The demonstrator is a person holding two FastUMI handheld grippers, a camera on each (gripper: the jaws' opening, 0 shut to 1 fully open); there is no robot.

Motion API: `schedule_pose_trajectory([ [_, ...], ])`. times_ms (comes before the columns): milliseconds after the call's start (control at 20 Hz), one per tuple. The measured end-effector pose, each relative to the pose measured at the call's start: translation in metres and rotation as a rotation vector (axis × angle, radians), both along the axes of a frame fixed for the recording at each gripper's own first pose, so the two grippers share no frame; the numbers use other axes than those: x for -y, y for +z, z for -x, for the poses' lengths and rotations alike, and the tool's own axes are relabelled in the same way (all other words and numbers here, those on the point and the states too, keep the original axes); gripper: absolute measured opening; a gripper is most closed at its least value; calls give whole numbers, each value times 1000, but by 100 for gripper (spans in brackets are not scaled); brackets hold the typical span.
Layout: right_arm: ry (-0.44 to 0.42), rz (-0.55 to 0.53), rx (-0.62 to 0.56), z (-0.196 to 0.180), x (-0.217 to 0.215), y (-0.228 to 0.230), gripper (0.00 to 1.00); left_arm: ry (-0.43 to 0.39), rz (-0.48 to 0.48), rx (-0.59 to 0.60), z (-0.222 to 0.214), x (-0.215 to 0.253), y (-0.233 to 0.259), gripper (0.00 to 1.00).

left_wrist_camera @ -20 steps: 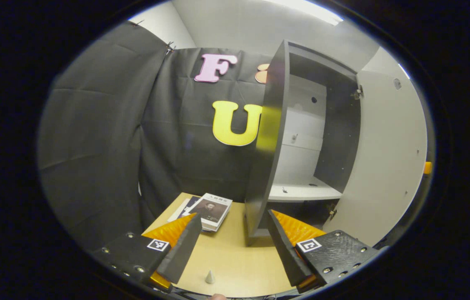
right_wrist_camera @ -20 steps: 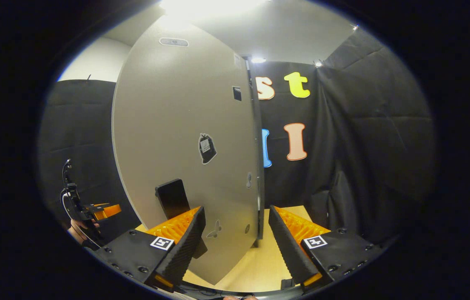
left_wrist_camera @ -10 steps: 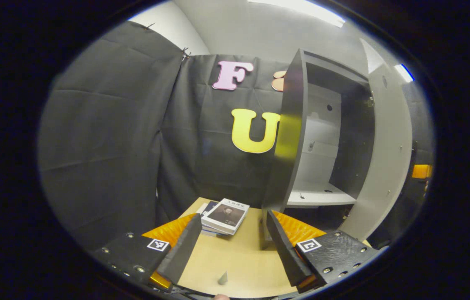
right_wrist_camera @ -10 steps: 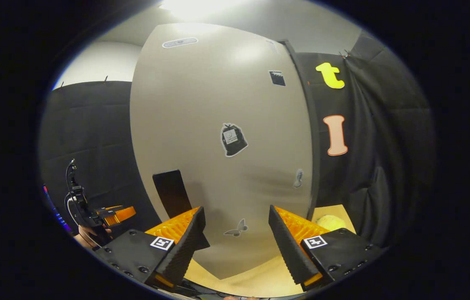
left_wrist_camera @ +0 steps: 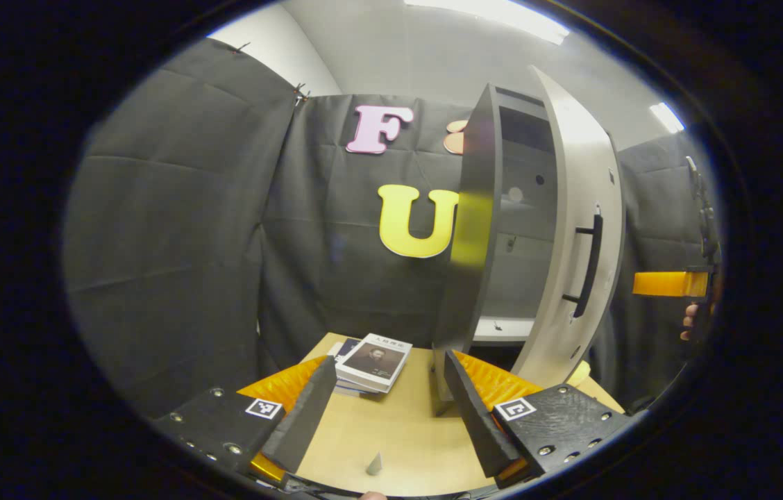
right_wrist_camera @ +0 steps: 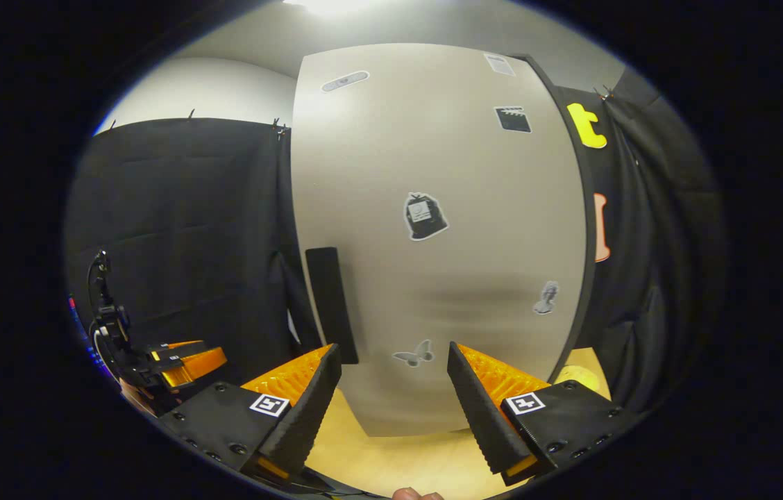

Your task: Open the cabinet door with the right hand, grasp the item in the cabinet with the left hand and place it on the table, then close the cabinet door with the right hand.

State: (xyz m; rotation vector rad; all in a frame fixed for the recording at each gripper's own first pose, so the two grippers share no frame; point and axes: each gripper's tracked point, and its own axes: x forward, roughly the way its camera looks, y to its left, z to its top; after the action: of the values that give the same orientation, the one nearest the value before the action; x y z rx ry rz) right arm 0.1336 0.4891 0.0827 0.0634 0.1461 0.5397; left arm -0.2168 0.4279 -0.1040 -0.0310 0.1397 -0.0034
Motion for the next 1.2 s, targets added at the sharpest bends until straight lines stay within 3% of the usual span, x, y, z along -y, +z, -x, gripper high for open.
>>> schedule_pose_trajectory([
  [250,-188,33,0,-2,63,1,98,-102,18,15,-19,28,7,94],
  [300,-227,23,5,-2,77,2,94,-115,15,13,-21,32,8,95],
  [350,-252,12,12,0,88,3,98,-123,16,7,-23,36,8,92],
  [400,-275,1,27,0,98,5,98,-132,27,1,-24,42,9,97],
  [500,-298,-17,72,0,116,7,94,-146,57,9,-25,55,21,97],
  [650,-331,-11,94,-3,146,2,98,-134,46,48,-28,66,42,92],
  [700,-332,-11,95,-4,155,0,93,-125,35,62,-29,71,48,92],
  [750,-334,-21,103,-6,165,1,98,-120,28,71,-30,77,52,95],
  [900,-348,-61,117,-16,197,3,100,-111,28,106,-35,102,69,92],
  [1050,-386,-94,101,-26,233,-1,98,-122,56,122,-41,132,78,92],
  [1200,-426,-62,98,-37,266,-9,98,-106,11,137,-45,147,83,92],
])
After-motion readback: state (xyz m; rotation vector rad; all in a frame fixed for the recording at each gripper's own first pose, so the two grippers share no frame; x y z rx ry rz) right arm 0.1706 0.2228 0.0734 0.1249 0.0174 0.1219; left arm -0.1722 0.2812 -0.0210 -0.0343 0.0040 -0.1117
